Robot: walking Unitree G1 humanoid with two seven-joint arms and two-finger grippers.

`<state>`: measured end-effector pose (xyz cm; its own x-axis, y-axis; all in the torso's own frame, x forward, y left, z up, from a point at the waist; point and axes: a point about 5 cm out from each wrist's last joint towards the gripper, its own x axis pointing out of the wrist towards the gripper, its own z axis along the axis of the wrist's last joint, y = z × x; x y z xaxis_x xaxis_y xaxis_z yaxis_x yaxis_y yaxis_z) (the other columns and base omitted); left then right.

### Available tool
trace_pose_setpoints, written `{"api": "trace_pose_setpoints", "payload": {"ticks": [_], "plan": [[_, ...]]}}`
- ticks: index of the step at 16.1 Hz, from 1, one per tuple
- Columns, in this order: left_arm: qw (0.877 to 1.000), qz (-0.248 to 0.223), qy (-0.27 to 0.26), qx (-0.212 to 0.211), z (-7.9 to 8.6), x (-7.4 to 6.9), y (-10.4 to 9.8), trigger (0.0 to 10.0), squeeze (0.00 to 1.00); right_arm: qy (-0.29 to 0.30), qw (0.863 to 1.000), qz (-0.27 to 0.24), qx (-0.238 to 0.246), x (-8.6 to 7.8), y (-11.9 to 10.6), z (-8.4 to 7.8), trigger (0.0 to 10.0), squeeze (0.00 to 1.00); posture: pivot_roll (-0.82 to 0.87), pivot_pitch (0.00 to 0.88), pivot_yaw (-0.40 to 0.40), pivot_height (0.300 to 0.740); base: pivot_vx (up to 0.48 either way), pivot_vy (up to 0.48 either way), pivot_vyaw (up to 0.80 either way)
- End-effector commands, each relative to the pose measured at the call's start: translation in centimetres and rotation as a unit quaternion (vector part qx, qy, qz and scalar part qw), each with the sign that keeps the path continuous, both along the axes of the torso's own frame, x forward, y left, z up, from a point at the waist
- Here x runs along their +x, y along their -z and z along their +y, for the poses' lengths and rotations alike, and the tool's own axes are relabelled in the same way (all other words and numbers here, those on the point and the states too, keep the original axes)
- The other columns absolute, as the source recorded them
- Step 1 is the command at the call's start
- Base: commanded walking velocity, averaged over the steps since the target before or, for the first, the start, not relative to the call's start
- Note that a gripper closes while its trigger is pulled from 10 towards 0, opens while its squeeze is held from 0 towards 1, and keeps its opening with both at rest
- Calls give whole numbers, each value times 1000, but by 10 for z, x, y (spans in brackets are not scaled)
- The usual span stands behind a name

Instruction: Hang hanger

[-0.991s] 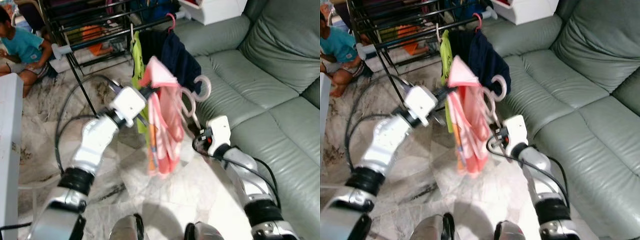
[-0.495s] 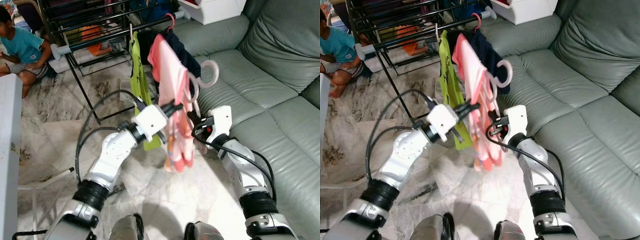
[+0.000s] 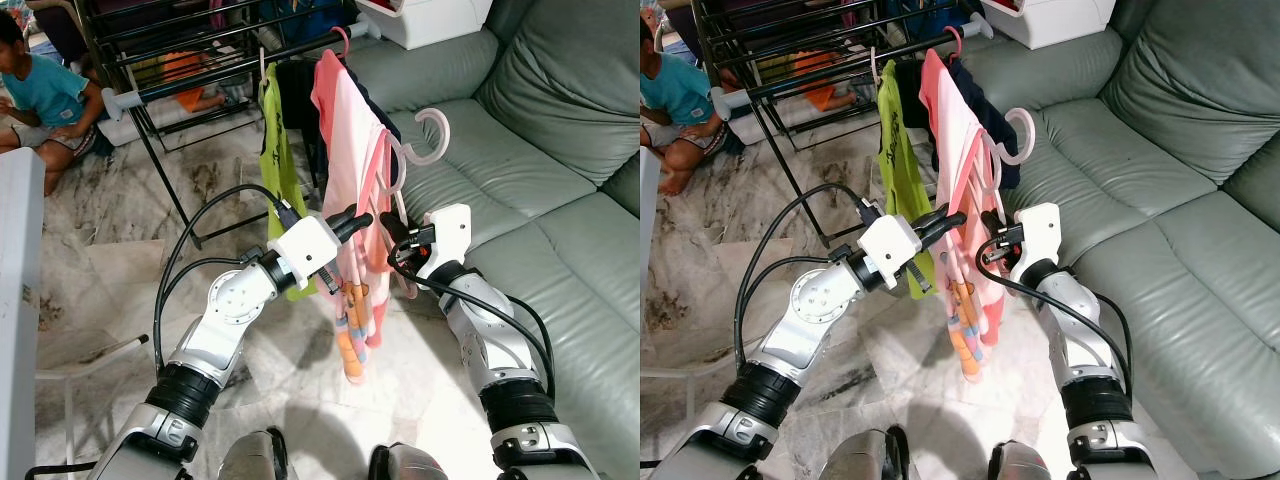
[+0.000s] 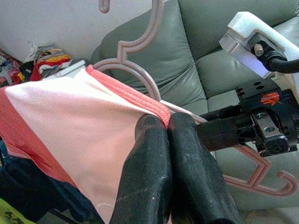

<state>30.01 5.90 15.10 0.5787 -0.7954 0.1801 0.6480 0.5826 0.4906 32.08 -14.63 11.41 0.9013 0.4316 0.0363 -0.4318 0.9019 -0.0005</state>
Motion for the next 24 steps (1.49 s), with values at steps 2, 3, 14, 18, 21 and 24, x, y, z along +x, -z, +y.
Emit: {"api": "trace_pose_setpoints", "payload": {"ticks": [2,3,14,18,21,24], "plan": [[1000,-3,5,5,0,-2,0,0,0,4,1000,-11,8,3,-6,0,10000,0,-57,94,51,740,0,0,0],[1000,-3,5,5,0,-2,0,0,0,4,1000,-11,8,3,-6,0,10000,0,-57,94,51,740,0,0,0],[996,73,16,54,2,-16,46,10000,1000,7,997,-70,-37,-14,-11,-8,10000,0,-79,87,38,740,0,0,0],[996,66,1,52,4,-14,46,10000,1000,-16,995,-87,-50,-12,-16,-1,10000,0,-74,79,33,740,0,0,0],[997,44,-35,50,19,-10,43,10000,1000,-66,990,-88,-87,-19,-11,-2,10000,0,-72,78,32,740,0,0,0],[993,27,-100,48,41,-9,49,10000,1000,-89,987,-77,-111,-23,-5,-10,10000,0,-72,71,29,740,0,0,0]]}}
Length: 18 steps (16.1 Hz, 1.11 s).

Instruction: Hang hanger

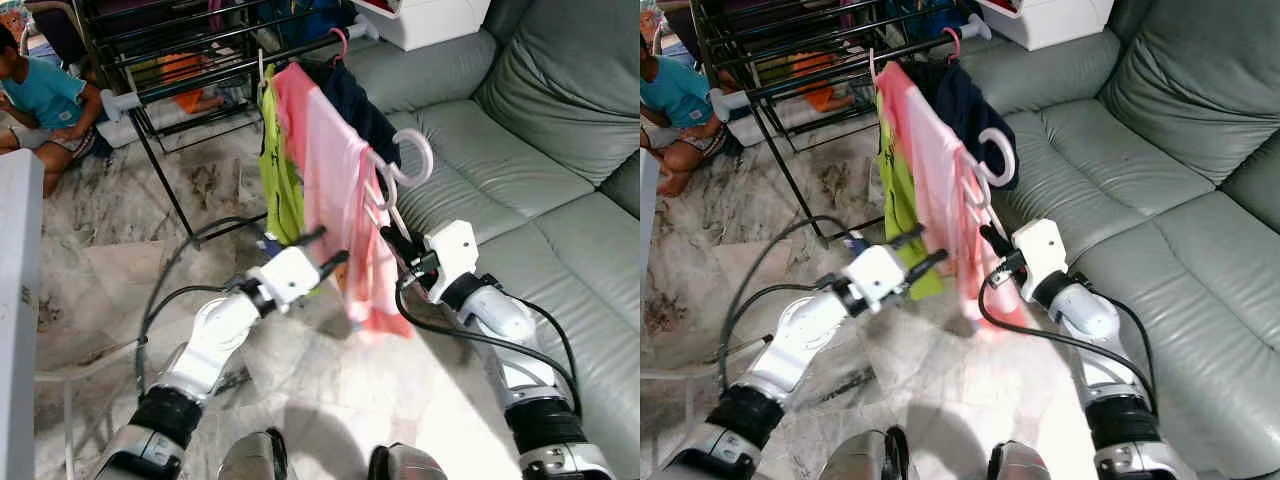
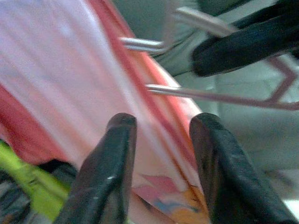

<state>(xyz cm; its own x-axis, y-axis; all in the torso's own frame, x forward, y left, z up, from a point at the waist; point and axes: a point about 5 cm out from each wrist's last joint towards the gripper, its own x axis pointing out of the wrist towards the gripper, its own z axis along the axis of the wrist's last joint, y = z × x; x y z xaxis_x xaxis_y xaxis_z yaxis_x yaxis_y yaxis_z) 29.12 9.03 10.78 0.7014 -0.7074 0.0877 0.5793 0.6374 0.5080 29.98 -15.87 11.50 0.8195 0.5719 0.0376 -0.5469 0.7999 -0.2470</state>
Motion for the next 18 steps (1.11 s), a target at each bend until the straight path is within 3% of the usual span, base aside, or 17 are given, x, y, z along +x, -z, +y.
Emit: {"api": "trace_pose_setpoints", "payload": {"ticks": [1,2,3,5,6,9,14,16,18], "plan": [[998,3,-59,14,22,0,14,10000,1000,-18,1000,-6,-8,-3,-1,1,10000,0,-73,63,27,740,0,0,0],[995,25,-96,15,35,0,26,10000,1000,-17,1000,3,-7,-3,3,-1,10000,0,-72,52,24,740,0,0,0],[982,67,-174,-2,57,3,41,10000,1000,-9,1000,10,-8,-4,11,-1,10000,0,-64,30,16,740,0,0,0],[971,95,-219,-25,69,6,46,10000,1000,-1,1000,14,-7,-4,16,0,10000,0,-55,17,13,740,0,0,0],[955,115,-268,-45,83,10,50,10000,1000,4,1000,18,-11,-7,25,5,10000,0,-43,0,10,740,0,0,0],[943,134,-298,-59,91,2,63,10000,1000,12,1000,12,-10,-16,36,14,10000,0,-48,0,19,740,0,0,0],[933,141,-326,-54,102,-14,77,10000,1000,26,1000,17,-2,-27,48,8,10000,0,-42,0,28,740,0,0,0],[913,170,-366,-56,118,-25,91,10000,1000,37,999,26,-10,-30,54,0,10000,0,-39,0,30,740,0,0,0],[898,189,-390,-71,123,-29,97,10000,1000,60,998,33,-4,-32,60,-4,10000,0,-41,0,34,740,0,0,0]]}}
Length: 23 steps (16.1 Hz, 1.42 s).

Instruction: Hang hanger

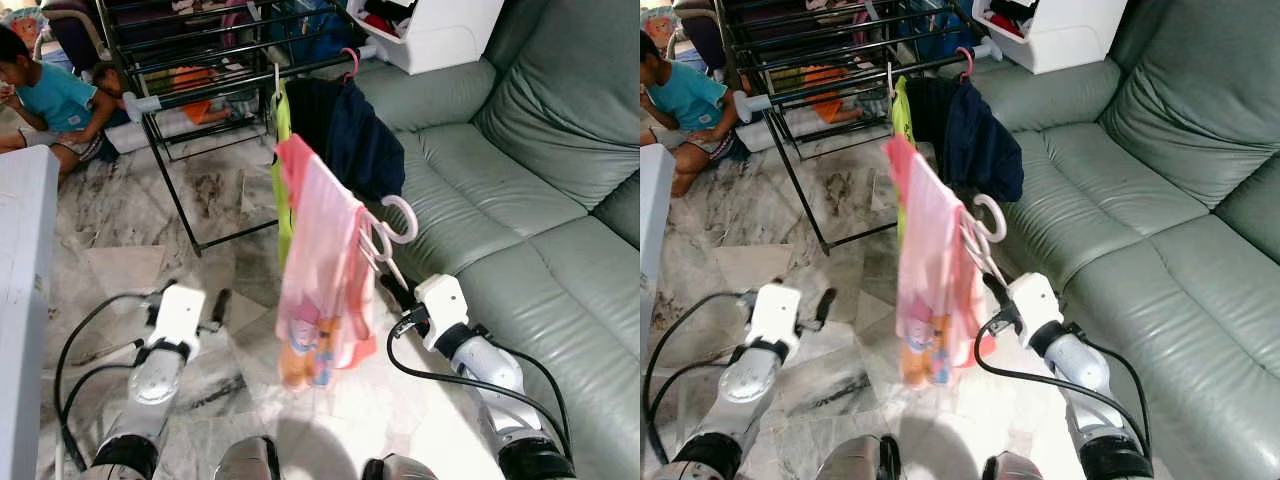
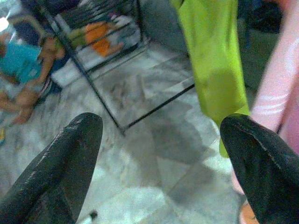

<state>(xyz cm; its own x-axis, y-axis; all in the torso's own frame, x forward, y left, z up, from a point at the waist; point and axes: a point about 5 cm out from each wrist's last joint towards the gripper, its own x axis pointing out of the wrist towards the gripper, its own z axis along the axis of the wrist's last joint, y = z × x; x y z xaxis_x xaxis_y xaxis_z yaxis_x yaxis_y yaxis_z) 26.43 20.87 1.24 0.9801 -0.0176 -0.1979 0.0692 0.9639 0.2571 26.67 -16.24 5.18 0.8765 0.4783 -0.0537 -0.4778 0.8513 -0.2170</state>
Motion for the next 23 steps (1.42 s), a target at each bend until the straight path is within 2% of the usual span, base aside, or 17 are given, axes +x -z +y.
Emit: {"api": "trace_pose_setpoints", "payload": {"ticks": [1,2,3,4,6,8,9,11,14,16,23], "plan": [[1000,10,-23,-6,5,-3,4,10000,1000,21,1000,-11,11,-1,-1,-2,10000,0,-39,0,37,740,0,0,0],[1000,14,-20,-5,4,-5,6,10000,945,61,998,-16,14,-1,2,-6,10000,0,-39,0,40,740,0,0,0],[1000,17,-15,-4,4,-6,7,10000,47,83,996,-20,16,-1,3,-8,10000,0,-42,0,47,740,0,0,0],[1000,22,-18,-9,5,-6,8,10000,0,108,994,-28,16,-1,2,-12,10000,0,-44,0,49,740,0,0,0],[998,19,-56,-22,14,-8,6,10000,0,173,983,-51,19,0,-4,-24,10000,0,-55,0,58,740,0,0,0],[991,8,-130,-42,30,-10,2,10000,0,244,967,-71,27,-4,-12,-41,10000,0,-61,0,62,740,0,0,0],[989,-5,-144,-41,32,-10,-2,10000,0,255,964,-74,28,-6,-13,-45,10000,0,-62,0,62,740,0,0,0],[989,-23,-138,-45,24,-12,-8,10000,0,263,962,-73,19,-12,-12,-47,10000,0,-66,0,60,740,0,0,0],[991,-19,-119,-54,12,-15,-7,10000,0,259,964,-63,10,-15,-9,-41,10000,0,-69,0,60,740,0,0,0],[994,-18,-105,-40,9,-15,-9,10000,0,253,966,-60,17,-15,-11,-36,10000,0,-72,0,63,740,0,0,0],[995,-6,-97,-38,6,-15,-11,10000,0,250,967,-46,26,-18,-11,-36,10000,0,-77,0,67,740,0,-140,654]]}}
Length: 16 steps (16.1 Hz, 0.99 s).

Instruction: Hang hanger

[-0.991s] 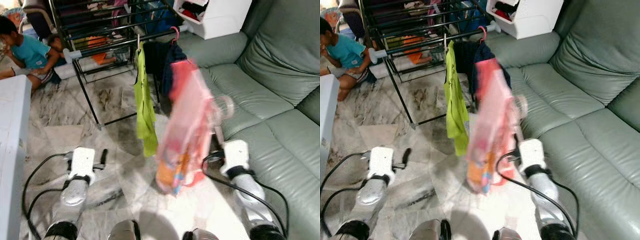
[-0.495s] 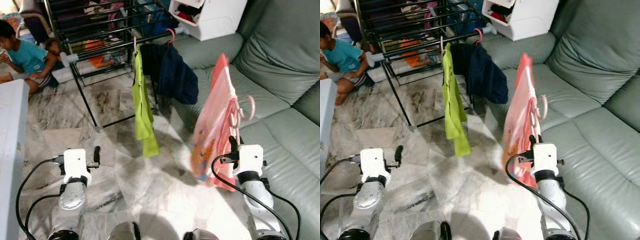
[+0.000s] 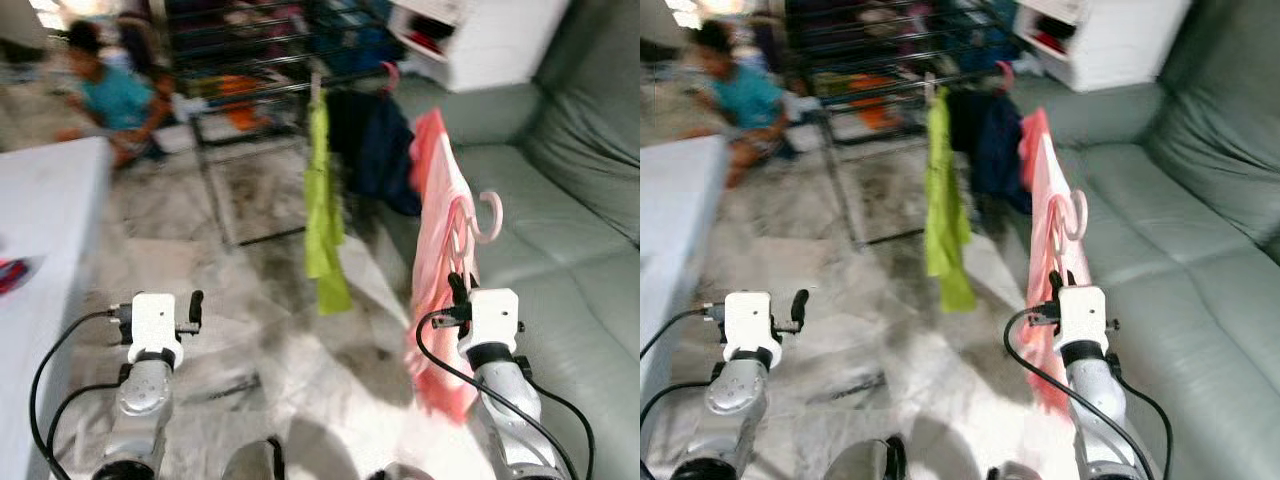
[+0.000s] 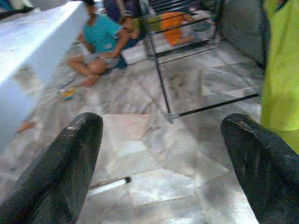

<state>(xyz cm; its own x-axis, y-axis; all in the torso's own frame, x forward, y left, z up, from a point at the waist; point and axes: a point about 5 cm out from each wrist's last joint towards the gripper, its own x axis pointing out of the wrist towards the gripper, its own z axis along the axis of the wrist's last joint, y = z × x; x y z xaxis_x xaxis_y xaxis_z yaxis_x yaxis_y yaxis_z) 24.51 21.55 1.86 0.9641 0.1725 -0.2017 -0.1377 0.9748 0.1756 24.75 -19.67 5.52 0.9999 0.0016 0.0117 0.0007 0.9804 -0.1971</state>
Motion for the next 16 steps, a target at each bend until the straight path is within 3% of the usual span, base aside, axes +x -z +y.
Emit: {"api": "trace_pose_setpoints", "payload": {"ticks": [1,4,9,12,16], "plan": [[1000,-4,9,5,-2,4,-4,10000,0,2,1000,-18,5,1,-8,-2,10000,0,-77,0,66,740,0,-315,0],[1000,1,9,5,-2,3,-4,10000,0,0,1000,-15,4,2,-9,-1,10000,0,-74,0,61,740,0,-425,0],[1000,3,-9,7,0,-1,-3,10000,0,-10,1000,1,13,-1,-4,3,10000,0,-40,0,15,740,0,0,0],[999,8,-30,7,9,-9,1,10000,0,-37,999,10,10,5,-5,10,10000,0,-13,0,-30,740,0,0,0],[999,10,-40,11,11,-13,3,10000,0,-41,999,7,9,10,-8,9,10000,0,-15,0,-28,740,0,0,0]]}}
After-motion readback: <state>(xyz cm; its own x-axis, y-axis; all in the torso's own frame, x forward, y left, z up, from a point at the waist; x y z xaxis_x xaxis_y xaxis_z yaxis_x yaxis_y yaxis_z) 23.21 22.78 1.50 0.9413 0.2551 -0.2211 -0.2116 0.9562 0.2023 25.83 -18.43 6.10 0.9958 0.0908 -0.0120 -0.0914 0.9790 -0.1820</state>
